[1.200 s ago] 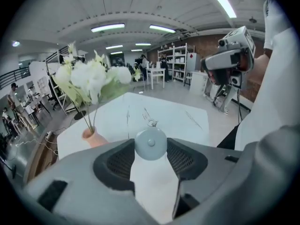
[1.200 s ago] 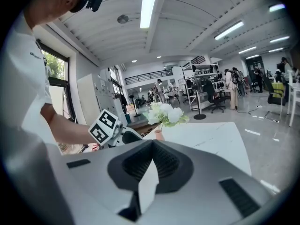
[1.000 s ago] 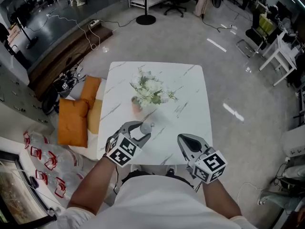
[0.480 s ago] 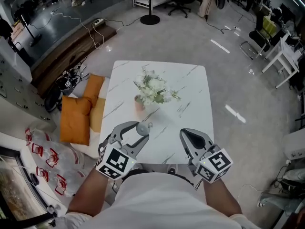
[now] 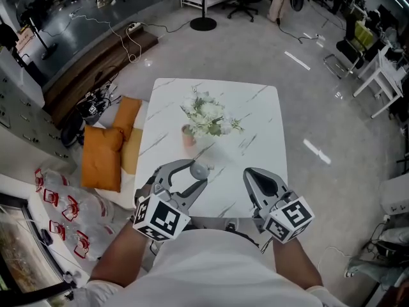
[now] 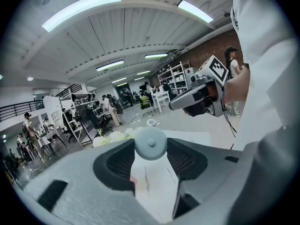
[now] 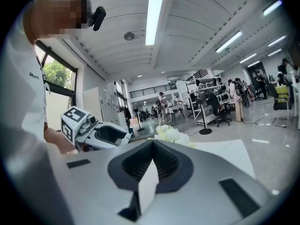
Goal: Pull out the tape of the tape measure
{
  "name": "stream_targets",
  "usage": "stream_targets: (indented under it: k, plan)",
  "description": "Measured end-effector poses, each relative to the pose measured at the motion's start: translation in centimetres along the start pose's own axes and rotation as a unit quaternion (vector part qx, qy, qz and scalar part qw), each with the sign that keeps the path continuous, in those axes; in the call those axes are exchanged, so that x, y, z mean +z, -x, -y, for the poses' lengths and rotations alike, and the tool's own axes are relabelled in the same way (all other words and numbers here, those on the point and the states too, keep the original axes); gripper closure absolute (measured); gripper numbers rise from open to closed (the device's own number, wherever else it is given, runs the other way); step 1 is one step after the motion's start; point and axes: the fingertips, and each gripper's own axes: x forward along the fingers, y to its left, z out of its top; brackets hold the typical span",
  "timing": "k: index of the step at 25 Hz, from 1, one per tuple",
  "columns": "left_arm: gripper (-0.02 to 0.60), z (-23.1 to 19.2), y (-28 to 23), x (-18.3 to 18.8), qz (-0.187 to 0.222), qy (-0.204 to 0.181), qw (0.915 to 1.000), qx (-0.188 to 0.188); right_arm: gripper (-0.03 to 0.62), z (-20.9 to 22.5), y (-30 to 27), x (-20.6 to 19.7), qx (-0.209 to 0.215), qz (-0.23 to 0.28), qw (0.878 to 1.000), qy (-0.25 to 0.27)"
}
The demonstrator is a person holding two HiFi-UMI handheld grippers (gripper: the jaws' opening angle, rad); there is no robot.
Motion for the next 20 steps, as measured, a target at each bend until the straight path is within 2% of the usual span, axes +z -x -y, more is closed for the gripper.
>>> stream_targets:
  k: [10,13,20]
  plan:
    - [0.359,-0.02,-0.27,0.02,-0.004,-0.015,0.9999,-0.002,0.585,0.28,0.28,0.37,-0.006,0.010,1.000,0.000]
    - [0.359,-0.18,-0.40,0.00,-0.006,-0.015,0.9999,-0.003,0.511,0.22,0.18,0.62,0.000,0.013,1.000,0.000]
    - [0.359,-0.34,-0.55,-0.16,-0.008,-0.019,0.9998,-0.004,0.522,0.31,0.04,0.42,-0.003,0.001,1.000,0.012]
